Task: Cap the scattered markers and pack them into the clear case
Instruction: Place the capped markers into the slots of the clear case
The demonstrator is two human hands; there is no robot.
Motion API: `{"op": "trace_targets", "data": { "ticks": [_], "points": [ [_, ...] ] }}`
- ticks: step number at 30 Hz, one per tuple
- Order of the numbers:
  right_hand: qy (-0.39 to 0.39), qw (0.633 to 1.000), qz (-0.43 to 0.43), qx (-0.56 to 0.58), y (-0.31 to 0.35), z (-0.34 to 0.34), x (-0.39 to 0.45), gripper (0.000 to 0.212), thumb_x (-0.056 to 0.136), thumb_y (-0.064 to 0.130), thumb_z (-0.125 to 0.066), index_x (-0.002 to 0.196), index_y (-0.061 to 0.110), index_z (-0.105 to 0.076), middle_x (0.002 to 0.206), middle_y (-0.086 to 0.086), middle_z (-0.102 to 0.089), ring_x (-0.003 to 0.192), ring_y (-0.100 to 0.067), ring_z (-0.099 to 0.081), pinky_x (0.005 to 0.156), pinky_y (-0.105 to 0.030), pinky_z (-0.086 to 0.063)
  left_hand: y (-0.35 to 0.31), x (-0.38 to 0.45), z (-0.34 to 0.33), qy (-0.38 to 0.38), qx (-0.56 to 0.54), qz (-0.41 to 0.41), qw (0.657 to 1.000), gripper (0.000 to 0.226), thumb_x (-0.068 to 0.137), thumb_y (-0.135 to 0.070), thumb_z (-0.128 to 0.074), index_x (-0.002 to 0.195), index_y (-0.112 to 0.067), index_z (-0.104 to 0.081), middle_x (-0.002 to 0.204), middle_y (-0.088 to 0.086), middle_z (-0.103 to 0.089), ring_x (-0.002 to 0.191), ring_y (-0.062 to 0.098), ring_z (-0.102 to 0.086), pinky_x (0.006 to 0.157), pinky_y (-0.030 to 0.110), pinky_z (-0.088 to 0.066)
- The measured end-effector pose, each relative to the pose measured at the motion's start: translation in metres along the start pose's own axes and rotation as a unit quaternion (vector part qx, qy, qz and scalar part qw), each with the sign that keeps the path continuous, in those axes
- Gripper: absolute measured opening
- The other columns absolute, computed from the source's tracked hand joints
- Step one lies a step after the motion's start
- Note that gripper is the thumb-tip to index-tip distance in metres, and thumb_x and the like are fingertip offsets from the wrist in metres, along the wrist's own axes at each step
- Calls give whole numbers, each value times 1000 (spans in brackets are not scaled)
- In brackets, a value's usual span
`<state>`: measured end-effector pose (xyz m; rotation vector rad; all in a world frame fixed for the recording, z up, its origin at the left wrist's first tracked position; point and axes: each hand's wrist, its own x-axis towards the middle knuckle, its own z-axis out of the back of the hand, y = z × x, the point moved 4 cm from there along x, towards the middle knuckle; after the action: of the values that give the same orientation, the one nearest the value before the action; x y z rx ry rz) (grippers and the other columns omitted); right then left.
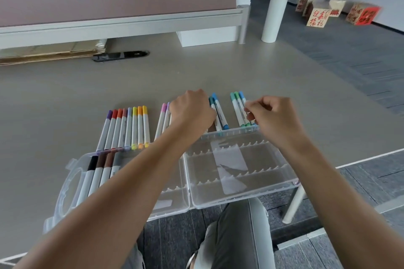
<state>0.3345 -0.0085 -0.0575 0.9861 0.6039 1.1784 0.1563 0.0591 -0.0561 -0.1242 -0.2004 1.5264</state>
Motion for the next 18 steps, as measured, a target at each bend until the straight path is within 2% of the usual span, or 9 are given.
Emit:
{"op": "trace_targets", "data": {
  "ticks": [3, 5, 7, 9, 11, 14, 16, 18],
  "points": [
    [0, 1000, -7, 4, -3, 4, 5, 24, 98, 29, -64, 82, 16, -77, 76, 1, -76, 78, -18, -71, 74, -32, -56, -1, 0, 3, -7, -37, -1, 999, 32, 90, -36, -63, 70, -16, -48, 74, 3, -58, 69, 25, -59, 64, 32, -46],
    [3, 1000, -6, 3, -4, 4, 8, 23, 99, 28, -64, 82, 17, -77, 76, 2, -75, 77, -16, -70, 75, -31, -56, 2, 0, 7, -10, -91, 14, 996, 35, 90, -41, -62, 70, -15, -50, 71, 3, -59, 67, 25, -60, 66, 33, -49],
    [7, 1000, -3, -4, -3, 2, 12, 22, 98, 28, -65, 83, 17, -77, 75, 3, -75, 71, -11, -67, 70, -28, -53, 9, 1, 12, -3, -167, 42, 985, 37, 86, -42, -62, 68, -11, -53, 63, 1, -57, 60, 25, -58, 64, 32, -48],
    [12, 1000, 0, -11, 0, -4, 14, 22, 97, 28, -66, 83, 16, -77, 74, 3, -75, 65, -8, -63, 65, -26, -49, 18, -2, 17, 13, -260, 67, 963, 36, 83, -38, -61, 62, -10, -53, 53, 0, -51, 50, 22, -46, 58, 28, -41],
    [15, 1000, 8, -20, 5, -11, 17, 23, 96, 28, -67, 79, 15, -76, 73, 3, -75, 60, -6, -59, 62, -25, -46, 29, -13, 23, 25, -332, 86, 939, 31, 84, -35, -61, 64, -11, -56, 54, 3, -48, 51, 19, -40, 55, 25, -37],
    [17, 998, 34, -49, 16, -23, 20, 26, 93, 29, -69, 69, 17, -72, 66, 4, -70, 55, -8, -54, 61, -26, -42, 52, -38, 28, 13, -405, 110, 907, 29, 85, -28, -62, 67, -5, -61, 56, 10, -56, 51, 18, -46, 51, 21, -40],
    [28, 995, 49, -81, 22, -32, 21, 25, 92, 31, -71, 71, 18, -73, 68, 2, -71, 61, -14, -60, 64, -29, -48, 68, -53, 29, 2, -458, 124, 880, 32, 88, -23, -63, 78, 7, -65, 64, 23, -63, 50, 19, -52, 52, 25, -45],
    [44, 990, 65, -120, 26, -42, 21, 19, 91, 32, -74, 77, 19, -76, 70, 3, -73, 67, -18, -66, 69, -32, -55, 81, -66, 29, 7, -497, 139, 857, 25, 92, -16, -63, 89, 7, -69, 63, 18, -67, 47, 17, -56, 47, 24, -47]
  ]
}}
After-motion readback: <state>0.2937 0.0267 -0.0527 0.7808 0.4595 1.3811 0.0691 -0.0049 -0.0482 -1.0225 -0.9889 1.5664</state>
